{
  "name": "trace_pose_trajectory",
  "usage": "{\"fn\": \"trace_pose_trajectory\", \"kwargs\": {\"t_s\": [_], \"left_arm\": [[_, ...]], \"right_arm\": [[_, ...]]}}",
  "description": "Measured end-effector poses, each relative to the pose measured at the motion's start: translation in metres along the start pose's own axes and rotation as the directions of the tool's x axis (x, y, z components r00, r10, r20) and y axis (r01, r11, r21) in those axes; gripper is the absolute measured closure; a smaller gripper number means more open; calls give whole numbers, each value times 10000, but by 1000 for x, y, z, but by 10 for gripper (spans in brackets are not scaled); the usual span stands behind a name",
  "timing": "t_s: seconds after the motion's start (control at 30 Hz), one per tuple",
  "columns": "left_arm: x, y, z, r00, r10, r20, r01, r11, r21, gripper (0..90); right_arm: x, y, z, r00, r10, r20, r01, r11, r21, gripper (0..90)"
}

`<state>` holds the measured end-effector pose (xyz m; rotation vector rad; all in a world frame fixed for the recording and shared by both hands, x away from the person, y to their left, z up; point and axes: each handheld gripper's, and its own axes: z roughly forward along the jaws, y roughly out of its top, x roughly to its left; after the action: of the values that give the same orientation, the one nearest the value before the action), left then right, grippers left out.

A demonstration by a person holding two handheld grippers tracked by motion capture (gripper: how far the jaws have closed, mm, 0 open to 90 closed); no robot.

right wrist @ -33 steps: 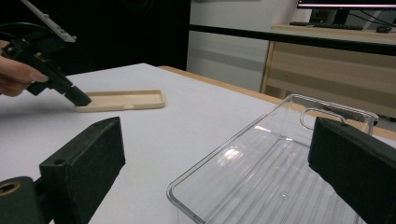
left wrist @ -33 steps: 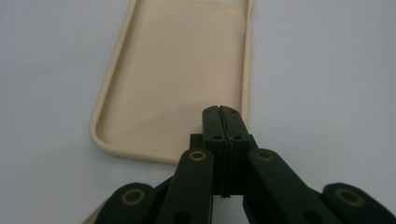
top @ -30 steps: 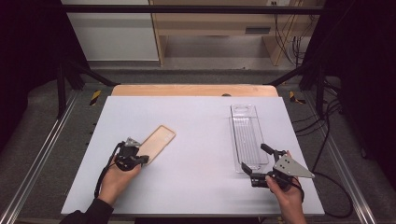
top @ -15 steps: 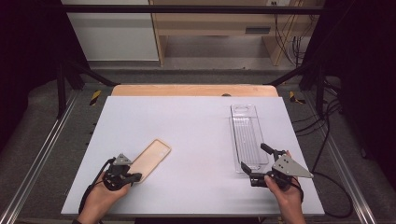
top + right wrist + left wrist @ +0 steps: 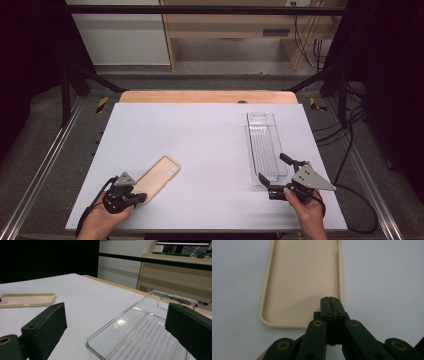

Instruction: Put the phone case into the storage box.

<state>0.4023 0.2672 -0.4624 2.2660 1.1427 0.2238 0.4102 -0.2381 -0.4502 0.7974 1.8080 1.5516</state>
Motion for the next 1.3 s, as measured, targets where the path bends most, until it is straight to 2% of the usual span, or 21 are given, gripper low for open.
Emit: {"fn": "trace_pose_trajectory", "kwargs": {"t_s": [0.27,0.5,0.73,0.93,1.1,1.2,1.3], "left_arm": [[-1,1,-1,9999,112,18,-112,9999,9,900],[-5,10,-4,9996,217,-198,-224,9992,-342,900],[-14,24,-10,9954,846,-455,-868,9950,-499,849],[-14,28,-9,9947,876,-541,-909,9940,-616,716],[-13,31,-7,9926,910,-799,-973,9921,-791,523],[-11,34,-6,9893,994,-1069,-1092,9900,-895,405],[-8,37,-4,9869,1033,-1241,-1141,9899,-835,271]], "right_arm": [[0,0,1,10000,23,-3,-23,10000,13,41],[0,-1,1,10000,63,-12,-63,10000,-8,41],[-2,0,2,10000,45,15,-45,10000,-16,41],[-1,-1,2,10000,57,-23,-57,10000,37,41],[-1,0,1,10000,38,-8,-38,10000,-15,41],[-1,0,1,10000,39,-3,-39,10000,-12,41],[0,0,2,10000,-2,-39,2,10000,44,41]]}}
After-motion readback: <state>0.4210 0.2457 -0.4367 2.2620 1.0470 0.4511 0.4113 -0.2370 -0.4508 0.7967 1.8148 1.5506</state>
